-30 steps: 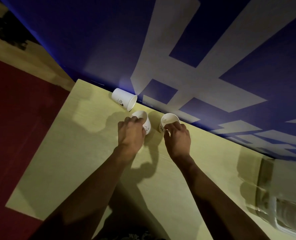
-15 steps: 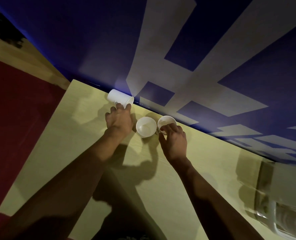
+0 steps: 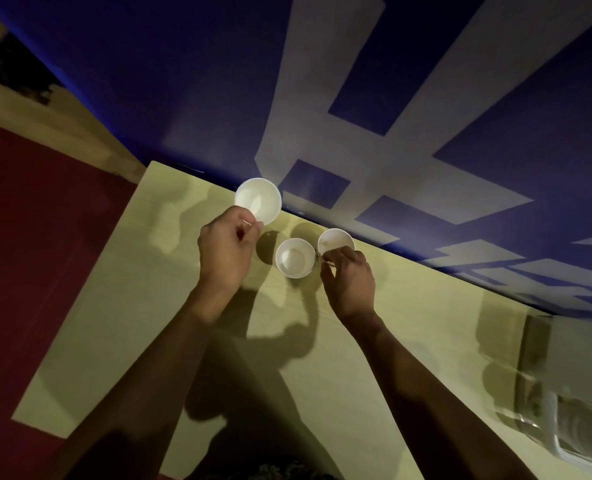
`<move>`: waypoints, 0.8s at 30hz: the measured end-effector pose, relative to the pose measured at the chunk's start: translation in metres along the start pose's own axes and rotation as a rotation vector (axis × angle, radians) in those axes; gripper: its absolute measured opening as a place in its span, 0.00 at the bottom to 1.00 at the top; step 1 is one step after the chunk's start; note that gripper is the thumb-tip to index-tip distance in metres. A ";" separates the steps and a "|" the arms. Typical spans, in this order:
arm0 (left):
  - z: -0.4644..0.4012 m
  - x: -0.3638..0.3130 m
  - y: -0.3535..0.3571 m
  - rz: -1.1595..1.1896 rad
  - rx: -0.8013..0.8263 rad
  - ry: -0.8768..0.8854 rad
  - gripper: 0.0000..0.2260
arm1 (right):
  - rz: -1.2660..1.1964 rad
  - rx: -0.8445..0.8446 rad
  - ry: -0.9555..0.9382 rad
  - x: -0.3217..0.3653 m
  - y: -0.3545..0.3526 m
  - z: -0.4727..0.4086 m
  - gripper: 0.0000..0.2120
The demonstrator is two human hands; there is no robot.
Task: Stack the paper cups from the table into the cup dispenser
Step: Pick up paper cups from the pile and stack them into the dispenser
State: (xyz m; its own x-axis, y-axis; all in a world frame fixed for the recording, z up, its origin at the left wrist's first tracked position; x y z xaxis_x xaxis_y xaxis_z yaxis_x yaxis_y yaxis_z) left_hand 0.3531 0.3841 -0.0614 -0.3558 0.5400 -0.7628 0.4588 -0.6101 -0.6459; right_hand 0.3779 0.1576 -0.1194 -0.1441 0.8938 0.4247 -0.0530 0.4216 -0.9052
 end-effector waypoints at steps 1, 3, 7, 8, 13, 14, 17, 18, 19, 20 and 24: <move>0.006 -0.001 -0.002 0.107 0.015 -0.074 0.04 | -0.008 -0.004 0.012 -0.001 -0.002 0.002 0.09; 0.017 -0.002 0.002 0.275 0.073 -0.213 0.05 | -0.021 -0.006 0.042 -0.003 -0.005 0.006 0.09; 0.039 0.006 0.026 0.372 0.224 -0.360 0.05 | -0.018 -0.011 0.076 -0.007 -0.013 0.012 0.08; 0.043 0.010 0.031 0.352 0.246 -0.367 0.05 | -0.018 -0.012 0.079 -0.007 -0.015 0.014 0.08; 0.054 0.014 0.050 0.125 0.305 -0.292 0.02 | -0.037 -0.031 0.077 -0.009 -0.021 0.021 0.08; 0.055 0.011 0.052 0.074 0.311 -0.252 0.02 | -0.037 -0.031 0.076 -0.009 -0.022 0.021 0.08; 0.059 0.000 0.053 -0.029 0.347 -0.140 0.04 | -0.042 -0.034 0.077 -0.010 -0.023 0.023 0.07; 0.060 -0.003 0.051 -0.081 0.335 -0.089 0.06 | -0.046 -0.035 0.076 -0.011 -0.023 0.023 0.07; 0.060 -0.008 0.048 -0.157 0.297 -0.011 0.08 | -0.046 -0.037 0.074 -0.011 -0.024 0.023 0.07; 0.061 -0.015 0.044 -0.241 0.250 0.088 0.09 | -0.045 -0.040 0.069 -0.010 -0.024 0.022 0.07; 0.071 -0.026 0.059 -0.395 0.292 0.292 0.15 | -0.039 -0.056 0.022 -0.009 -0.026 0.023 0.07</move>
State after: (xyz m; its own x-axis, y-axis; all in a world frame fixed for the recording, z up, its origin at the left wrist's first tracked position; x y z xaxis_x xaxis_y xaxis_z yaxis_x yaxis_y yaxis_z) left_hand 0.3312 0.2930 -0.0821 -0.1957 0.8721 -0.4484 0.0779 -0.4420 -0.8936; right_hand 0.3578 0.1352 -0.0997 -0.1216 0.8795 0.4601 -0.0031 0.4632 -0.8863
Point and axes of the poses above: each hand's wrist, its own z-axis away from the middle knuckle, its own y-axis out of the palm, x = y × z, the point moved 8 cm from there along -z, towards the middle knuckle, and after that the axes turned 9 degrees about -x, right-handed, at the moved point
